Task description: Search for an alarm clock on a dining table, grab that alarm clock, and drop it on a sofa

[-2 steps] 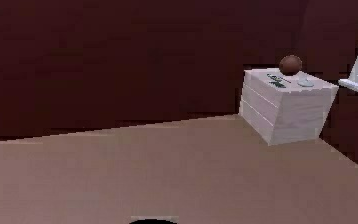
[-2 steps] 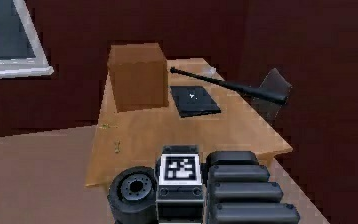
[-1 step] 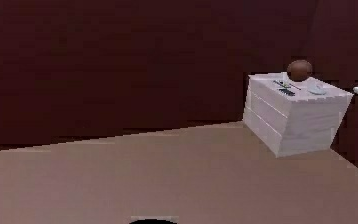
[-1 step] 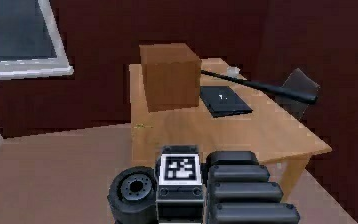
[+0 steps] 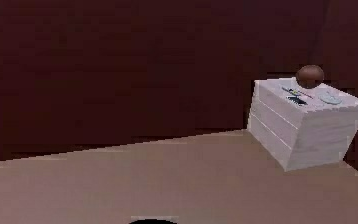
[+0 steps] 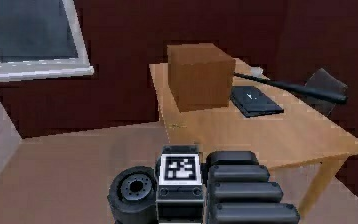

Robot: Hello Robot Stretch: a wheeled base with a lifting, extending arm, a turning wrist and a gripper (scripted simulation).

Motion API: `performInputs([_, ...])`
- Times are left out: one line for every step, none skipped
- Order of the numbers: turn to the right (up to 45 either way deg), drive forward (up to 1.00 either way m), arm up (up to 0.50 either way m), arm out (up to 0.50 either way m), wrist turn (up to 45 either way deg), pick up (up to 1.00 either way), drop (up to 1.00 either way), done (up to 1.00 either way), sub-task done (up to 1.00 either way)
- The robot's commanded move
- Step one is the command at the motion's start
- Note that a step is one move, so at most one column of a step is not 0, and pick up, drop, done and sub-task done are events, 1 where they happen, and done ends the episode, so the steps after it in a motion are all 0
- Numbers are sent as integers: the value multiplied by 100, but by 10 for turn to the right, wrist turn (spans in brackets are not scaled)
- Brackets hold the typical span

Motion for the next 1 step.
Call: performInputs([-450,0,0,0,0,0,0,0,0])
